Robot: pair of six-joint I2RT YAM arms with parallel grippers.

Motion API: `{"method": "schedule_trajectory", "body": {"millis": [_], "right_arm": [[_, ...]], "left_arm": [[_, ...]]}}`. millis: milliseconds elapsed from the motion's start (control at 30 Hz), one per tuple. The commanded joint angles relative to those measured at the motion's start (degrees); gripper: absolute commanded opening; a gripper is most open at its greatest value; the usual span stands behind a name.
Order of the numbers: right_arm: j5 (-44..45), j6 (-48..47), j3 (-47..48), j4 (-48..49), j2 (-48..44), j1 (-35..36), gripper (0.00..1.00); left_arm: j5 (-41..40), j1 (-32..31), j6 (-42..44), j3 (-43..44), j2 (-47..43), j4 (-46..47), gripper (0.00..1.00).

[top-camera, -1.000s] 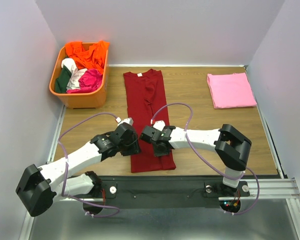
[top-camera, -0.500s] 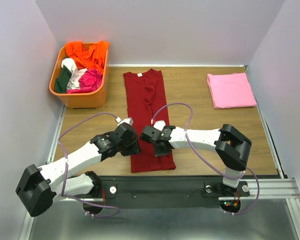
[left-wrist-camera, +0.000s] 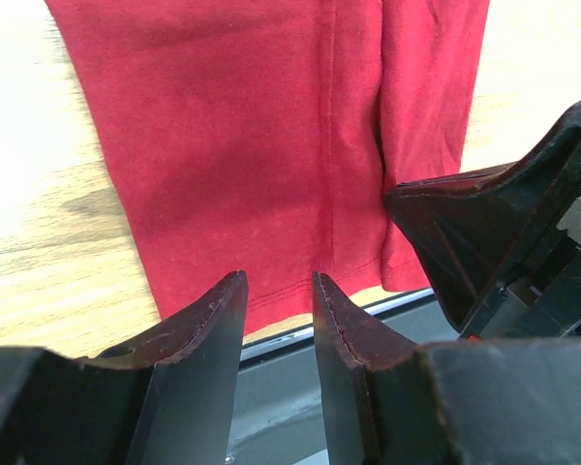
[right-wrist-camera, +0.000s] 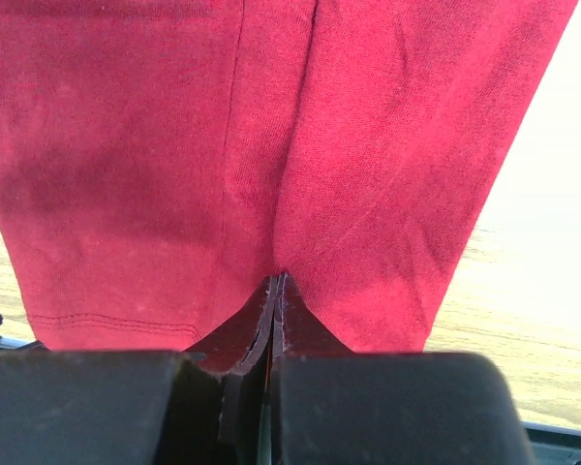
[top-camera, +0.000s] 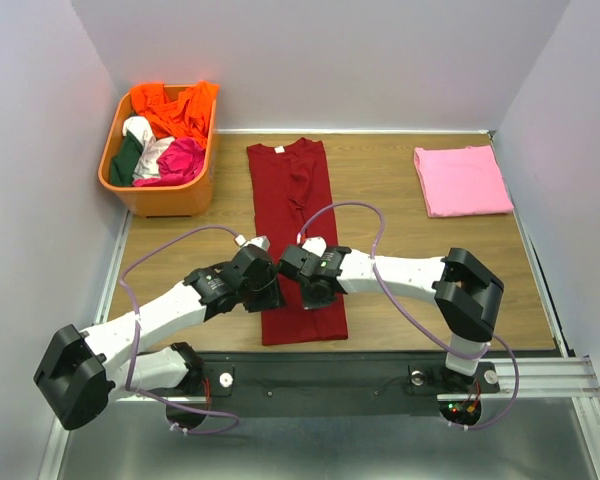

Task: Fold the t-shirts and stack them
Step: Fold the tshirt

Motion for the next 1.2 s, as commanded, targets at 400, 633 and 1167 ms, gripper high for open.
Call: {"method": "schedule_trajectory", "body": {"millis": [400, 633, 1167], "right_arm": [[-2.6, 1.6, -1.2, 0.3, -9.8, 0.5, 0.24], [-7.7, 2.6, -11.1, 4.1, -10.3, 0.4, 0.16], [-10.2, 3.2, -13.6, 6.5, -15.5, 1.1, 0.32]], "left_arm": [[2.9, 0.2, -1.1, -2.0, -0.7, 1.7, 0.45], [4.7, 0.2, -1.0, -3.5, 0.8, 2.4, 0.45], [-0.6, 0.1, -3.0, -0.8, -1.8, -8.3, 0.49]]}}
